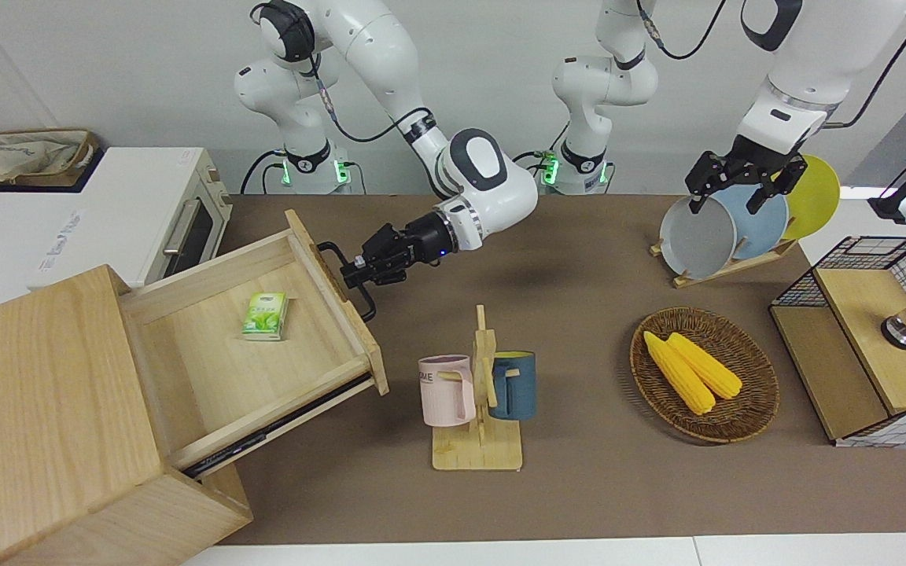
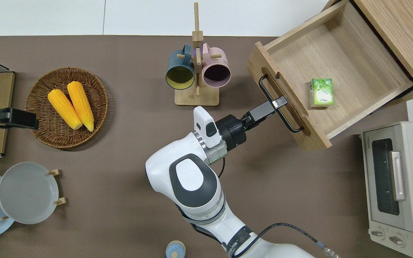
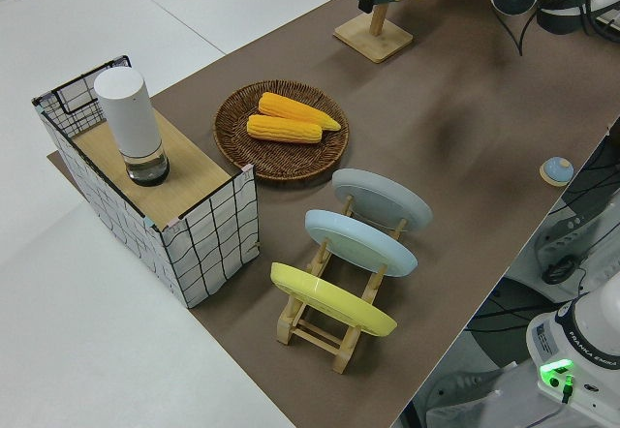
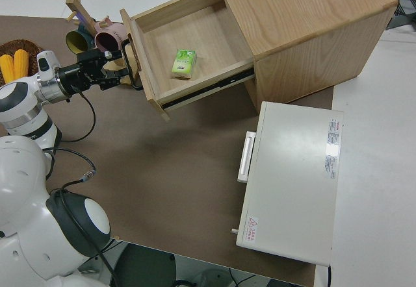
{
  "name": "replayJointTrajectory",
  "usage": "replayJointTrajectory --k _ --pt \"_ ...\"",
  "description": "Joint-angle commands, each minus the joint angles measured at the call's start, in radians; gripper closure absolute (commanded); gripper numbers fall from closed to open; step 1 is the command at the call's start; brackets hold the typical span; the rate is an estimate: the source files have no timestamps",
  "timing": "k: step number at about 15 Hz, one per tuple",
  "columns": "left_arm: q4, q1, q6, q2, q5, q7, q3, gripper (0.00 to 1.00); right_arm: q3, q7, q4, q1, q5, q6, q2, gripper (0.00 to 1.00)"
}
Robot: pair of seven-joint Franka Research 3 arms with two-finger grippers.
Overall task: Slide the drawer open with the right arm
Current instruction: 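Pull the handle toward the robot with the right gripper, then open the right gripper and release the drawer handle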
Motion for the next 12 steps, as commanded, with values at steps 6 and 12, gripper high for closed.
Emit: replayJointTrajectory --k 6,12 --pt "0.02 -0.017 0.0 0.013 0.012 0.007 0.017 0.0 -0.002 0.066 0.006 0.015 0.054 0.002 -0.004 0.015" --pt "0.02 -0.017 0.0 0.013 0.012 0.007 0.017 0.0 0.0 0.052 0.141 0.018 0.203 0.006 -0.005 0.015"
